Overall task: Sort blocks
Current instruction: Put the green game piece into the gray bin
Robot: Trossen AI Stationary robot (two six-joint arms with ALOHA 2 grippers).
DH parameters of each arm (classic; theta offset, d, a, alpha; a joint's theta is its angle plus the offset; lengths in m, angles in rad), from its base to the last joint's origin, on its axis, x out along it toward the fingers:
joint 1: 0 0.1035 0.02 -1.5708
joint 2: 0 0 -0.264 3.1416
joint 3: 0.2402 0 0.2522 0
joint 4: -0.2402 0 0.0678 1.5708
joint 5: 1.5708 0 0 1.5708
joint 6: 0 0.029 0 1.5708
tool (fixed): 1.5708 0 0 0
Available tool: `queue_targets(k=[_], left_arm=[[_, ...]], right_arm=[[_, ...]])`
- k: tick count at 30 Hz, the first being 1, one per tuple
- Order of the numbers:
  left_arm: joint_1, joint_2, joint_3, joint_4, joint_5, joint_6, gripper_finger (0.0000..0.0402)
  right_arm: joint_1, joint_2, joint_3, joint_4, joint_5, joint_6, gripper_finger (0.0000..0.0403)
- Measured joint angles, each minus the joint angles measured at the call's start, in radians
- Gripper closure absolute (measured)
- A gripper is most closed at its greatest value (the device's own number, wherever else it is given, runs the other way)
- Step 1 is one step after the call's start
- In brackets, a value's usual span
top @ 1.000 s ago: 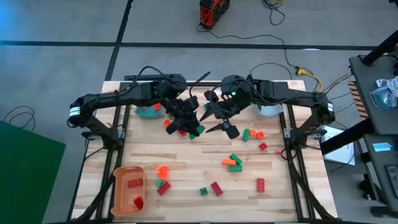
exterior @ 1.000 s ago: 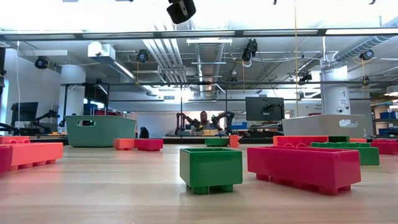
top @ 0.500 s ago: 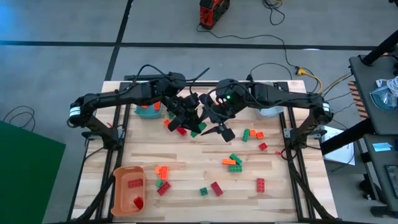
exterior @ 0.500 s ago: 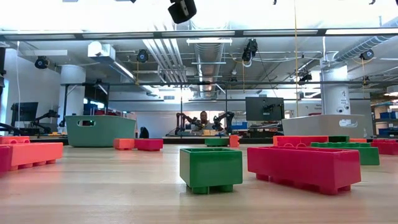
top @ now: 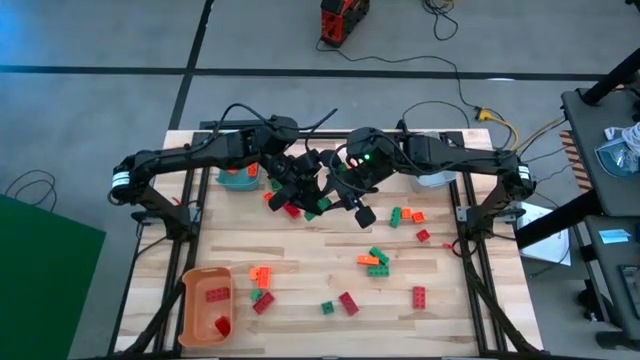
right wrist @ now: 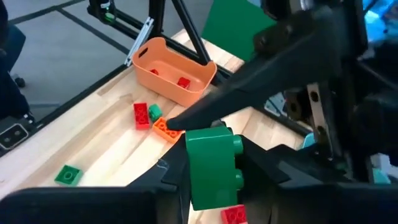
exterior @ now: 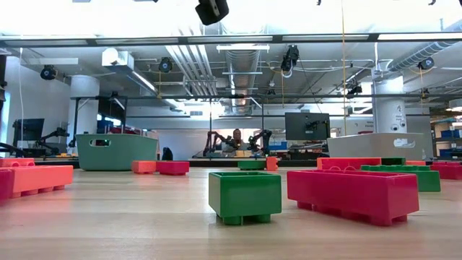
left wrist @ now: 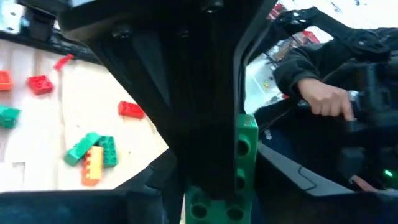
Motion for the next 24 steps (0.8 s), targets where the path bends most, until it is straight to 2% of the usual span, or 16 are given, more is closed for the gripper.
queue_targets(k=[6, 9, 16, 19, 24], left_arm=[[0.022, -0.008, 0.0, -0.085, 0.001, 0.004, 0.0203], [0.05, -0.019, 0.0, -0.185, 0.003, 0.046, 0.019], [0.125, -0.052, 0.0, -0.41, -0.029, 0.11, 0.0182], [0.133, -0.082, 0.0, -0.463, -0.146, 0.132, 0.0182], [0.132, -0.152, 0.0, -0.534, -0.474, 0.106, 0.0182]], right_arm=[[-0.011, -0.013, -0.002, -0.038, 0.024, 0.032, 0.0315], [-0.026, -0.028, -0.002, -0.091, 0.05, 0.054, 0.0315], [-0.096, -0.048, -0.002, -0.342, 0.188, 0.083, 0.0315], [-0.153, -0.054, -0.002, -0.435, 0.268, 0.134, 0.0315], [-0.299, -0.054, -0.002, -0.566, 0.404, 0.339, 0.0315]])
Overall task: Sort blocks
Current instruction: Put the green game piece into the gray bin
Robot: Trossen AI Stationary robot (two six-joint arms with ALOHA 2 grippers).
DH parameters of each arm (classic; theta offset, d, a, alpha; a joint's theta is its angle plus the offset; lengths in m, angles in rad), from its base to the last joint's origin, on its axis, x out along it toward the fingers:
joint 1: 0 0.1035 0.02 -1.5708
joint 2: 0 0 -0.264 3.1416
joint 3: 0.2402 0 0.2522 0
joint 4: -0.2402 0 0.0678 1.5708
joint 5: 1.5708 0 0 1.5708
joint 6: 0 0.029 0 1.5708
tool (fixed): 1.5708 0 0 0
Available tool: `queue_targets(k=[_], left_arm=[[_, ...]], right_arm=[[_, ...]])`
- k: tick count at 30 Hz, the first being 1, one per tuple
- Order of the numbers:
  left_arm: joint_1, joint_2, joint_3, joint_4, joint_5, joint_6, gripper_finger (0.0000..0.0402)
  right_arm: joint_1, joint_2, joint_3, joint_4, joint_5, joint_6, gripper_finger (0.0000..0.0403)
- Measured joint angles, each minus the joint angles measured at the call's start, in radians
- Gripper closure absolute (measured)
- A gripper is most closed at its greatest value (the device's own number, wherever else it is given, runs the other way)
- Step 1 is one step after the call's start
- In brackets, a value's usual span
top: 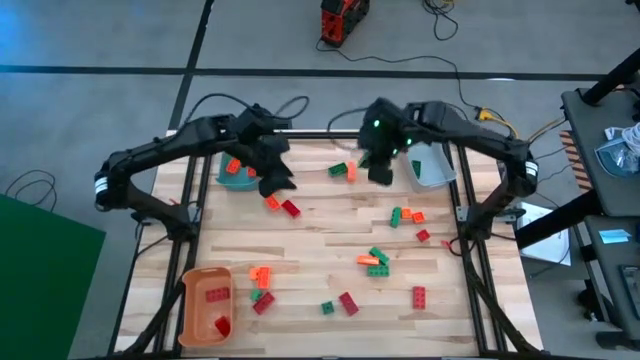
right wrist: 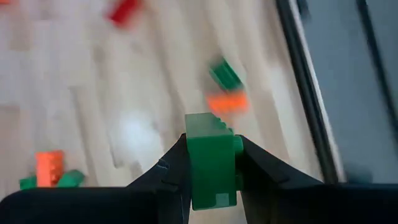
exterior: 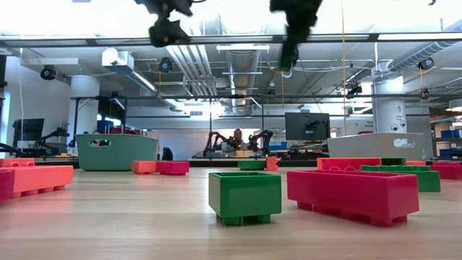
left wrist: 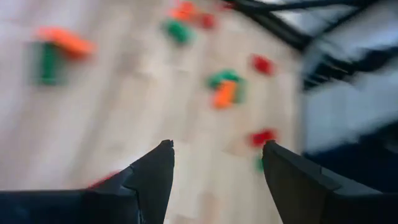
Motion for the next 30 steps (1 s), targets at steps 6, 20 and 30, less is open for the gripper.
queue_targets(k=[6, 20, 30], left_arm=[[-0.001, -0.096, 0.0, -0.07, -0.232, -0.065, 0.0181], [0.0, -0.261, 0.0, -0.202, -0.588, -0.194, 0.0181], [0.0, -0.323, -0.001, -0.224, -0.65, -0.205, 0.0181]], right_arm=[[-0.223, 0.001, -0.017, -0.162, 0.016, 0.269, 0.0315], [-0.537, 0.003, -0.173, -0.204, 0.117, 0.405, 0.0315], [-0.585, 0.003, -0.348, -0.098, 0.193, 0.423, 0.0302]])
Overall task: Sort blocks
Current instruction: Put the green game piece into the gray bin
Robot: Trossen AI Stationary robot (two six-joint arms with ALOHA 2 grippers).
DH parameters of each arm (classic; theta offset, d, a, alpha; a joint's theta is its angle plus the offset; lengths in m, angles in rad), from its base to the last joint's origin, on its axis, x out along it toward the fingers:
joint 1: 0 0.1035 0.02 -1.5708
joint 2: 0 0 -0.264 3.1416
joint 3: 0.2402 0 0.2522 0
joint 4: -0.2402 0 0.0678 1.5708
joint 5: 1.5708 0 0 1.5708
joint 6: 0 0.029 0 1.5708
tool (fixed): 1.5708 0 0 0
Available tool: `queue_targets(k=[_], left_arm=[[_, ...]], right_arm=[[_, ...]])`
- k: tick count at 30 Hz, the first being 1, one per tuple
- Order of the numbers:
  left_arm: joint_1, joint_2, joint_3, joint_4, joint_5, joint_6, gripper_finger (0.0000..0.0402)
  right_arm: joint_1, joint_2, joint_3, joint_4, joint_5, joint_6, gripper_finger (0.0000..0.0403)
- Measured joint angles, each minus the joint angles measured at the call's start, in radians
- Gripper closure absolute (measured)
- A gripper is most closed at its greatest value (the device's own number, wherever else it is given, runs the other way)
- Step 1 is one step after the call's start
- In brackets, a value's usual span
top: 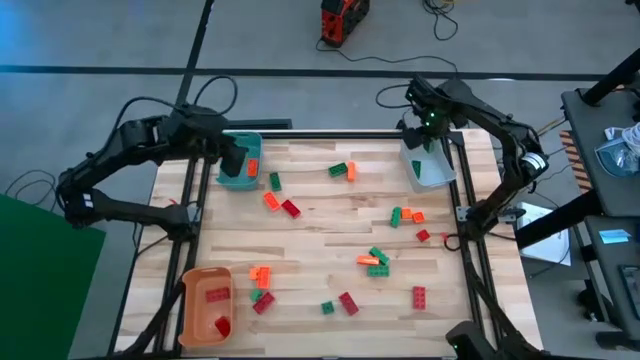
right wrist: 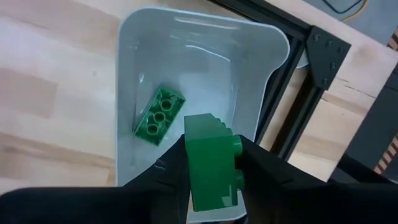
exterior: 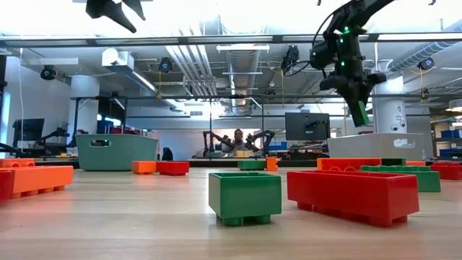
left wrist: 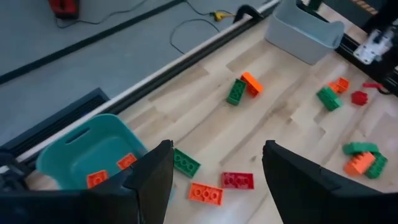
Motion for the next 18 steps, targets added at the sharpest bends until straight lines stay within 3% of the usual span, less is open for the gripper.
queue_targets(k=[11, 18], left_arm=[[0.0, -0.018, 0.0, -0.026, -0.026, -0.011, 0.0181], [0.0, -0.018, 0.0, -0.048, -0.025, -0.011, 0.0181]], right_arm=[[-0.005, 0.0, -0.045, 0.101, 0.004, 0.015, 0.0303], [-0.005, 0.0, -0.046, 0.105, 0.046, 0.029, 0.0267]])
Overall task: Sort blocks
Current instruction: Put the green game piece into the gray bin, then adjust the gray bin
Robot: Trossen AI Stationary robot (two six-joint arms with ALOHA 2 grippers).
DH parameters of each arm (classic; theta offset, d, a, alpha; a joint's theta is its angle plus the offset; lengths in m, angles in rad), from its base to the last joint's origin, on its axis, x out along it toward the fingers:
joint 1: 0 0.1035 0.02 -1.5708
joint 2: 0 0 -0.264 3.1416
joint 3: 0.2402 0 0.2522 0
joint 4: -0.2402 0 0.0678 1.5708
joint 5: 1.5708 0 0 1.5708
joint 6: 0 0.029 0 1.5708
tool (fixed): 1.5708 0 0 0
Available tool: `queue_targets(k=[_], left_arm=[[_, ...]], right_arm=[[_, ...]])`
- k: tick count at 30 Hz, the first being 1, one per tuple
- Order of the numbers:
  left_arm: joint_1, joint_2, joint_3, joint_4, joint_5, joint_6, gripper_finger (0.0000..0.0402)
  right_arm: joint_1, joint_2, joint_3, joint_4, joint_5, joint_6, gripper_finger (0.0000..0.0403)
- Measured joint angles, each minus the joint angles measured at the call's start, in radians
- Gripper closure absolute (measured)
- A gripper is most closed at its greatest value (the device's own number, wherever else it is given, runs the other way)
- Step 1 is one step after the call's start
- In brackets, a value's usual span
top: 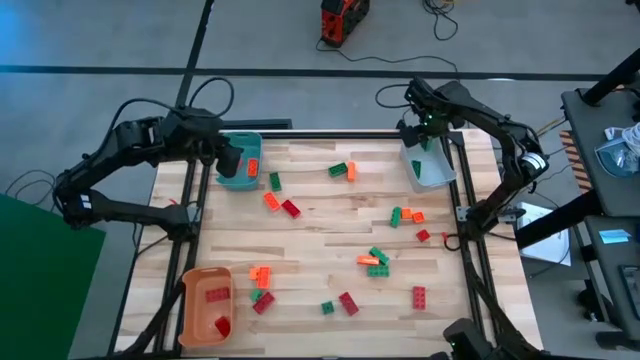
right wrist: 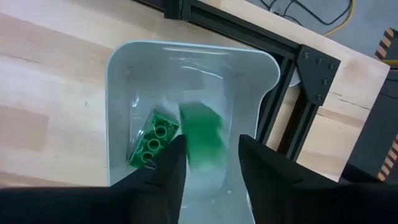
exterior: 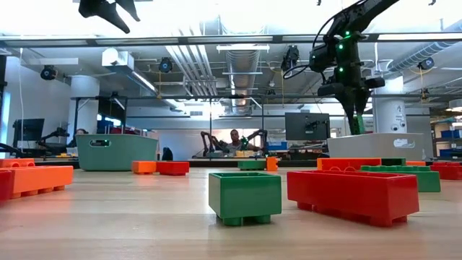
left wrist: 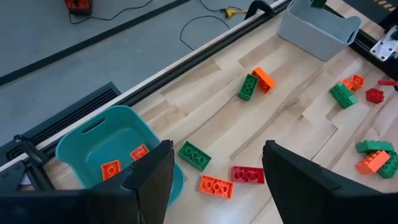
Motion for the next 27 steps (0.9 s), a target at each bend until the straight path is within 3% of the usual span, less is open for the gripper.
queue_targets(k=[14, 27], left_arm=[[0.0, 0.0, 0.0, -0.014, 0.008, 0.0, 0.0181], [0.0, 0.0, 0.0, -0.056, 0.01, -0.013, 0.0181]], right_arm=[[0.01, -0.051, 0.0, 0.008, -0.016, 0.007, 0.0226], [0.103, -0.248, 0.0, -0.029, -0.056, 0.08, 0.0276]])
